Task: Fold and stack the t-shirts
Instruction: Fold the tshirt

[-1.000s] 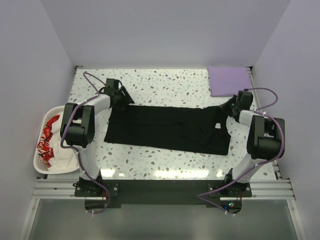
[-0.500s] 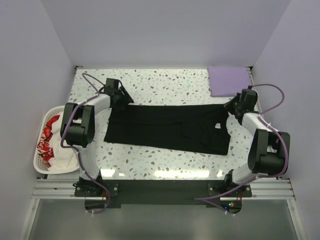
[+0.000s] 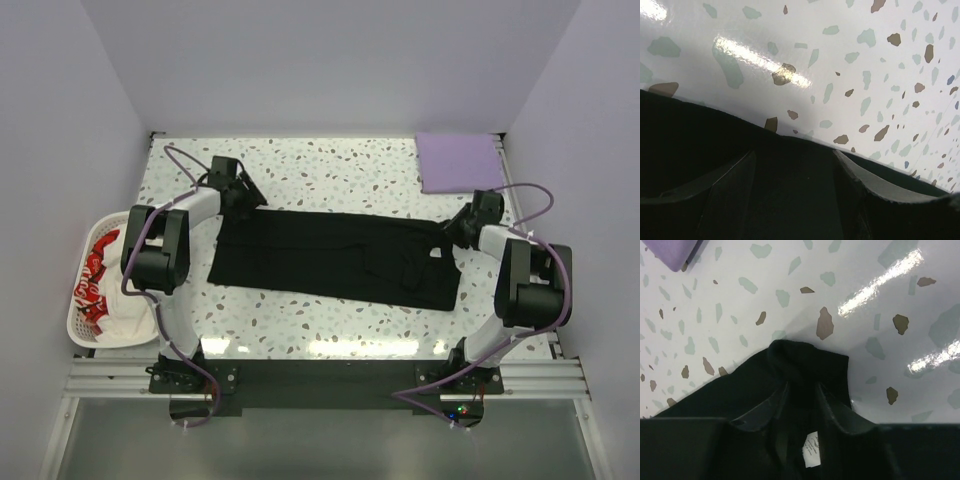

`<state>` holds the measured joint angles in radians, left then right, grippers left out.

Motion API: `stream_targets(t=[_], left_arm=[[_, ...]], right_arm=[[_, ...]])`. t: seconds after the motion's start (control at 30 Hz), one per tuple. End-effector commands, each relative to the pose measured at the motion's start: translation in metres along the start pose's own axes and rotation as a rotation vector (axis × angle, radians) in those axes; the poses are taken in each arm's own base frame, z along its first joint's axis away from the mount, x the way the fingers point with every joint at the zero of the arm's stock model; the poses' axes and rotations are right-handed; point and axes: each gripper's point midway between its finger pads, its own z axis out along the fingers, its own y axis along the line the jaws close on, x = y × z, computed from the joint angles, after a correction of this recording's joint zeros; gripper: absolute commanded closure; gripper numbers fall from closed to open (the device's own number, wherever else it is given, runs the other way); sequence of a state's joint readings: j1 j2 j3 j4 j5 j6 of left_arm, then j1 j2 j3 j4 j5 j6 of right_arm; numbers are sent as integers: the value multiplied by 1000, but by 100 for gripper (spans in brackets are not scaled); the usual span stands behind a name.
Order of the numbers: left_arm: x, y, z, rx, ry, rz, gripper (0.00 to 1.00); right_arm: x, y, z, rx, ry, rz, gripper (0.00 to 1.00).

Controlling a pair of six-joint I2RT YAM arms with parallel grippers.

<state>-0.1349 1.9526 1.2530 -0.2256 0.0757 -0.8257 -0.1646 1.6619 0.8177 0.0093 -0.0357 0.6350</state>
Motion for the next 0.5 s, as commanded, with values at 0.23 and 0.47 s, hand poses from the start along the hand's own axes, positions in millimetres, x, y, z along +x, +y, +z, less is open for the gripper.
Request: stream_targets(t=[0.23,0.47], left_arm=[[-44,-25,-33,42,-93,92,31],[-40,-34,-51,78,-102,86,31]], right_arm=[[-46,26,-57,-31,-110,-36,55],[-4,45,-72,-58,-85,-164,53]])
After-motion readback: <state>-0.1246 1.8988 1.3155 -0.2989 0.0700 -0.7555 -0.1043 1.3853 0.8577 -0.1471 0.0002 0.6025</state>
